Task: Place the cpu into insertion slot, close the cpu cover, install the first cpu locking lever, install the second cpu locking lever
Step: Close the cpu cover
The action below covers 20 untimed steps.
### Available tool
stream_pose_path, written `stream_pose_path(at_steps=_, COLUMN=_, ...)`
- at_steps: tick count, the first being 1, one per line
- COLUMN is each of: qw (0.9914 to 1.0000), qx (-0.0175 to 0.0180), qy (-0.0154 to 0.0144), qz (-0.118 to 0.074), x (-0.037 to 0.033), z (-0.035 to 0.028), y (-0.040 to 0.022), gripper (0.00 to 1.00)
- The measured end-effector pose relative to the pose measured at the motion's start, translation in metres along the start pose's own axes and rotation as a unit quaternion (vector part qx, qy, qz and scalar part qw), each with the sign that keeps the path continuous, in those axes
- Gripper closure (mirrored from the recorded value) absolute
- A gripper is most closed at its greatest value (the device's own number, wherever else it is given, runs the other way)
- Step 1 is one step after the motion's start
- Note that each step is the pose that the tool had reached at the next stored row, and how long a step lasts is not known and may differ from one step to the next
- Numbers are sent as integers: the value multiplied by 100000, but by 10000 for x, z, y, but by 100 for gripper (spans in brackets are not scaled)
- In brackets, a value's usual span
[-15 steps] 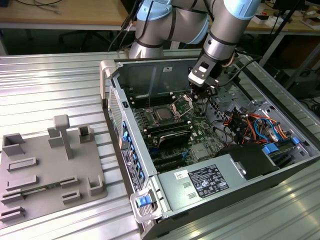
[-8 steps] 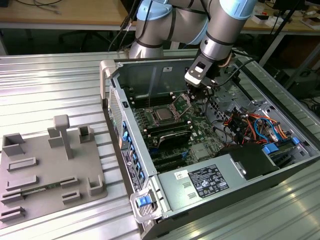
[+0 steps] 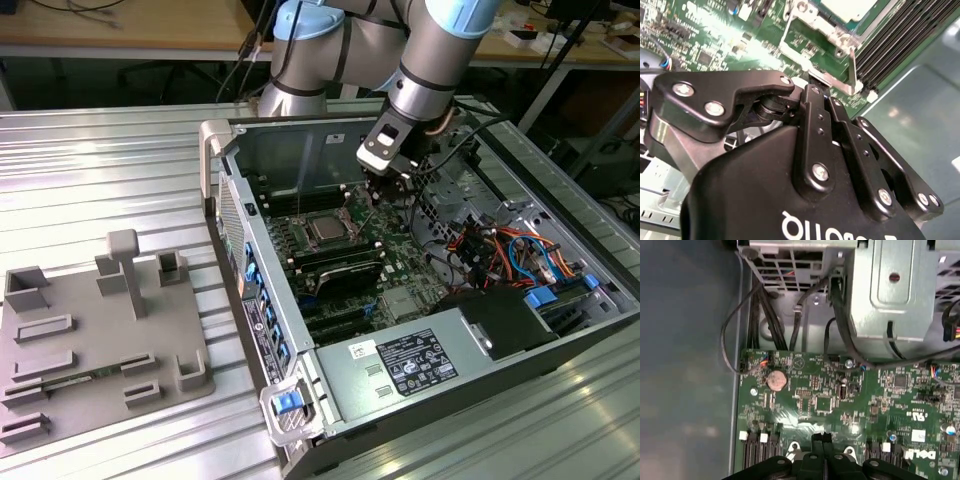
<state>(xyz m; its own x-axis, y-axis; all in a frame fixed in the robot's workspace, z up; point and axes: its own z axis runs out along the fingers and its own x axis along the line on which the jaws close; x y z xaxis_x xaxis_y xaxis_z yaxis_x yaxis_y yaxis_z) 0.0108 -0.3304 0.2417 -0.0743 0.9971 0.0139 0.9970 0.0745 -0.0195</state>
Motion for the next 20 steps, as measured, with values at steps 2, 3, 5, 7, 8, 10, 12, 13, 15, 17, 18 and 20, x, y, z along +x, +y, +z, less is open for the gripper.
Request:
stream_pose_path(at_steps=2, qw=100000, qx=2, qy=2, qz=4, x=6, z=1, y=-48, gripper=89)
stream_pose_path(at_steps=3, qw=100000, qx=1, qy=-3, qz=2, x=25, z=7, y=-176, gripper=89)
stream_pose_path(at_steps=5, qw=100000, qx=-3, qy=3, qz=6, x=31, z=18, y=-246, gripper=89)
stream_pose_path(at_steps=7, qw=100000, qx=0, qy=0, qz=2, x=32, z=18, y=-265, gripper=89)
stream_pose_path(at_steps=8, qw=100000, qx=1, qy=-2, qz=-1, x=33, z=18, y=-284, gripper=89)
stream_pose_path(at_steps=10, qw=100000, qx=1, qy=0, qz=0, x=33, z=18, y=-284, gripper=89)
stream_pose_path(at_steps=12, qw=100000, qx=-1, qy=1, qz=1, x=33, z=19, y=-284, gripper=89)
stream_pose_path(at_steps=13, qw=100000, qx=-2, qy=-1, qz=2, x=33, z=19, y=-284, gripper=89)
stream_pose_path(at_steps=15, qw=100000, qx=0, qy=-2, qz=2, x=33, z=18, y=-285, gripper=89)
stream_pose_path(at_steps=17, qw=100000, qx=0, qy=-1, qz=10, x=34, z=19, y=-288, gripper=89)
stream_pose_path(at_steps=18, qw=100000, qx=-2, qy=0, qz=16, x=34, z=19, y=-292, gripper=89)
stream_pose_path(at_steps=20, qw=100000, qx=-1, qy=0, qz=4, x=35, z=19, y=-313, gripper=89)
